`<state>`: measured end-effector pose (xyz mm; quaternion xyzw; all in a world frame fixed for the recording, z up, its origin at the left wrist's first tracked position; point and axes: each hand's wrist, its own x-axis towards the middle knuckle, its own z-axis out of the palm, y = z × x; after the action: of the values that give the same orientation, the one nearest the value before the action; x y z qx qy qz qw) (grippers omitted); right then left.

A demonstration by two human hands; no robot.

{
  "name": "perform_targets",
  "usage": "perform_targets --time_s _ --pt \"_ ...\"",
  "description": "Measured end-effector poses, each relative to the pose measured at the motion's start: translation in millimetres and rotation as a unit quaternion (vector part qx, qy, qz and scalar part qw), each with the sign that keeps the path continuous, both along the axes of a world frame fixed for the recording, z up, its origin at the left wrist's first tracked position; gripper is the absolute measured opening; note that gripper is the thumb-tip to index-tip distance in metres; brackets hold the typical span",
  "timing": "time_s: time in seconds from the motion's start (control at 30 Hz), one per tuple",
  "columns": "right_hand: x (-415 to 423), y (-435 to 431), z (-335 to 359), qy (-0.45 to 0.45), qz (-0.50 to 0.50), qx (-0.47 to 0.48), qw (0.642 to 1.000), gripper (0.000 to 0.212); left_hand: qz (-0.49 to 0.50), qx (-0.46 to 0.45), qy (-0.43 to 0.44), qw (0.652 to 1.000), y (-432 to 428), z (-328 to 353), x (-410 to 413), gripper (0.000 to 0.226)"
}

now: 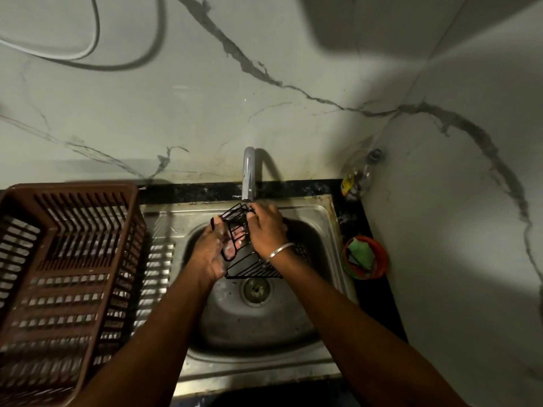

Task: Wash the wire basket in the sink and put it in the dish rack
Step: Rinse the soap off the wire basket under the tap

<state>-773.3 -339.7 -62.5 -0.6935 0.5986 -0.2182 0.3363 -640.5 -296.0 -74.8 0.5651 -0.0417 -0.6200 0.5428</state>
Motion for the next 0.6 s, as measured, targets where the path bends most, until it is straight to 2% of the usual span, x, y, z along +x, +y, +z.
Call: perform_targets --time_s 0.07,0.17,0.3,0.4,0.53,0.6 --pt "4 1 -1 0.004 0.016 -0.034 0.999 0.038 0.006 0.005 0.010 1.000 -1 -1 3 0.036" --pt "6 -4 -5 0.045 -0.010 0.003 0.999 0.050 -0.003 0.010 -0.001 1.000 -2 -5 9 0.033" --pt "5 -3 -8 0.106 0.090 -0.014 0.990 0.067 -0.034 0.004 -0.013 0.999 2 -15 23 0.036" --pt "0 -5 -12 0.129 0.086 -0.010 0.988 0.065 -0.028 0.007 -0.015 0.999 9 -18 27 0.037" --pt "15 7 -8 0.139 0.166 -0.069 0.974 0.066 -0.030 0.020 -0.017 0.999 15 -30 29 0.044" --pt "15 2 -9 0.151 0.114 -0.050 0.981 0.065 -0.030 0.018 -0.016 0.999 17 -35 33 0.047"
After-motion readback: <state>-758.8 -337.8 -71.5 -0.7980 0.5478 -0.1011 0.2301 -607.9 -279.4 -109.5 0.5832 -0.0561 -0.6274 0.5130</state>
